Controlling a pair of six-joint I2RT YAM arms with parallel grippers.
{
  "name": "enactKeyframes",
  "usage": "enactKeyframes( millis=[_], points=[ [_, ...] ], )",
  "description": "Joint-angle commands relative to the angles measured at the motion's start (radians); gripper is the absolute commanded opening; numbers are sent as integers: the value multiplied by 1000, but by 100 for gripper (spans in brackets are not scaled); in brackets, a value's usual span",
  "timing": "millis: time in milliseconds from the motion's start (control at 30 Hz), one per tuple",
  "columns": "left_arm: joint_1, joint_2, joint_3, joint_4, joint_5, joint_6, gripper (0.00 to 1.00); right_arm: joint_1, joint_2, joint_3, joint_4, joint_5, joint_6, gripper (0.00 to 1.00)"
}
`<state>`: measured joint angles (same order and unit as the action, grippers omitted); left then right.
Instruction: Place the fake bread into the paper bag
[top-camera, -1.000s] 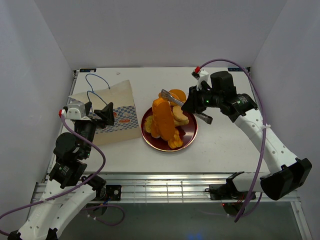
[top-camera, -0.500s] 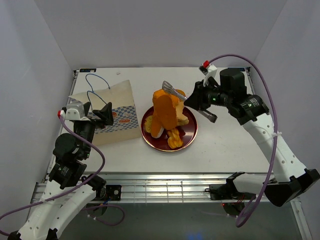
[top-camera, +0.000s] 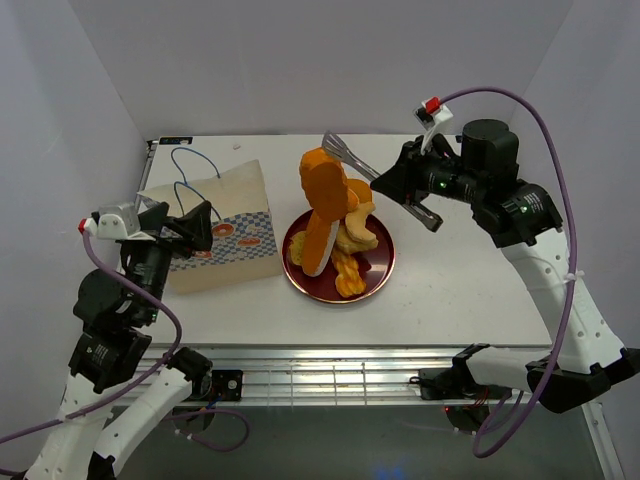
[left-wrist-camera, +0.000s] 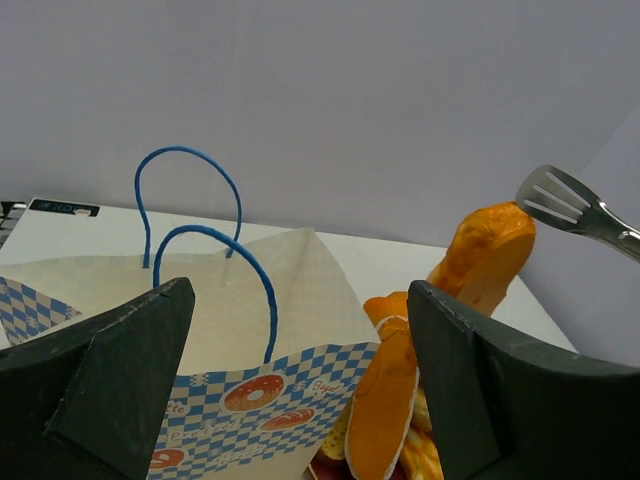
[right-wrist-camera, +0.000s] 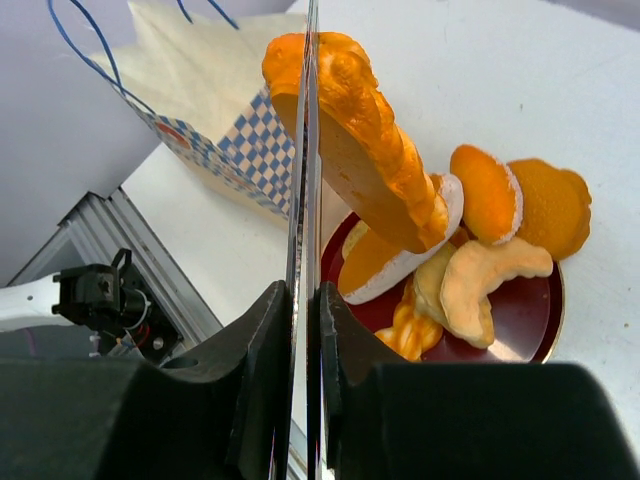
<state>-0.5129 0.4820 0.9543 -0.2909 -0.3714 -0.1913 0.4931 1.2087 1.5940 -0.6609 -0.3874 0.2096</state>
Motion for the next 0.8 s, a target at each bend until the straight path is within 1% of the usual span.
enactKeyframes(
  millis=[0, 167, 467, 667, 767],
  points=[
    [-4, -5, 89, -91, 48, -56, 98, -1, 15, 109, 73, -33, 17, 8],
    [-4, -13, 147, -145, 78, -76, 98, 1, 64, 199, 121, -71, 53, 8],
    [-4, -36, 100, -169, 55, -80, 98, 7, 160, 346, 214, -159, 143, 8],
    [-4, -54, 75, -183, 48, -92, 98, 22, 195, 406, 299, -208, 224, 8],
    [-4, -59, 74, -191, 46, -97, 98, 41, 207, 411, 357, -225, 263, 8]
  ],
)
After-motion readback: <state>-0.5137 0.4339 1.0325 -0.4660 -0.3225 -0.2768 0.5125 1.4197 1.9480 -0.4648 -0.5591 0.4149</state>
